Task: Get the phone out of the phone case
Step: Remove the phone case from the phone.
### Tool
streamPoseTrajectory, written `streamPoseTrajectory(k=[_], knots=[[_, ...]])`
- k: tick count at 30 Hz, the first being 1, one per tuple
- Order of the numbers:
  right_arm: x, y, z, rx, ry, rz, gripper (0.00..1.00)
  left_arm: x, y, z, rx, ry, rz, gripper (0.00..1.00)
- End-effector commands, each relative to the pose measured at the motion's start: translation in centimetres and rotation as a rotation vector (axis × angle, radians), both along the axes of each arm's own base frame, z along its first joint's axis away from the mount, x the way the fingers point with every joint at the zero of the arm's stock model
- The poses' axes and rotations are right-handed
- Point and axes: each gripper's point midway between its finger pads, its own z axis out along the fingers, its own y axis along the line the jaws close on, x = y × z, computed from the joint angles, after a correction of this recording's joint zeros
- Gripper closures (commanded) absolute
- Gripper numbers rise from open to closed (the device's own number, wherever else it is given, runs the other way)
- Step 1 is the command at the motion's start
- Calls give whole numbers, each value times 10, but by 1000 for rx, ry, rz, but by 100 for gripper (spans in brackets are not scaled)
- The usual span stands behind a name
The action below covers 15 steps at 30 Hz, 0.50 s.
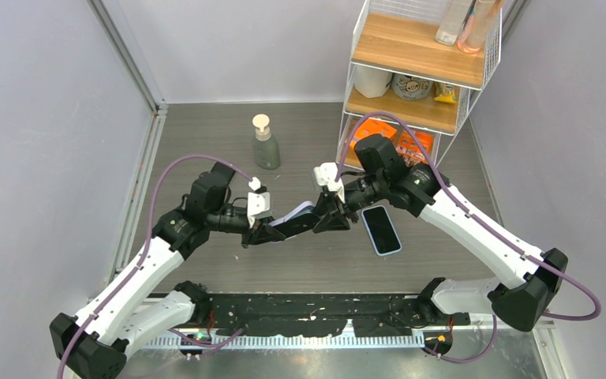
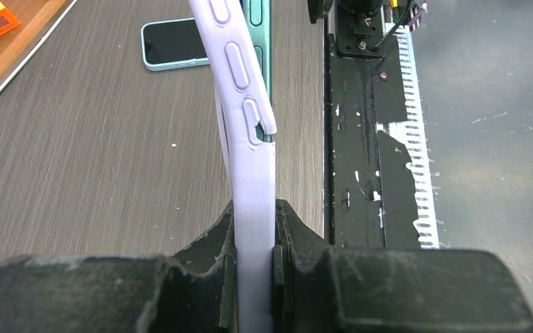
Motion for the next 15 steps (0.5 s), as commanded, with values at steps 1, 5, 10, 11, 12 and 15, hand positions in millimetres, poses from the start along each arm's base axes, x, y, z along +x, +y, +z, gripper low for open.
streamPoseTrajectory(k=[1, 5, 10, 11, 12, 15], knots=[[7, 18, 10, 86, -67, 41, 61, 4, -15, 49, -112, -133, -53, 100], [2, 23, 3, 80, -35, 61, 66, 13, -18, 58, -123, -143, -25, 100], [0, 23, -5, 58, -10, 63, 92, 23, -18, 63, -131, -159, 26, 100], [1, 22, -6, 56, -19, 60, 94, 25, -17, 63, -128, -161, 42, 100], [2, 20, -8, 48, -30, 48, 95, 28, -15, 63, -123, -162, 60, 99], [6, 13, -5, 43, -103, 15, 95, 30, -8, 66, -111, -154, 107, 66]])
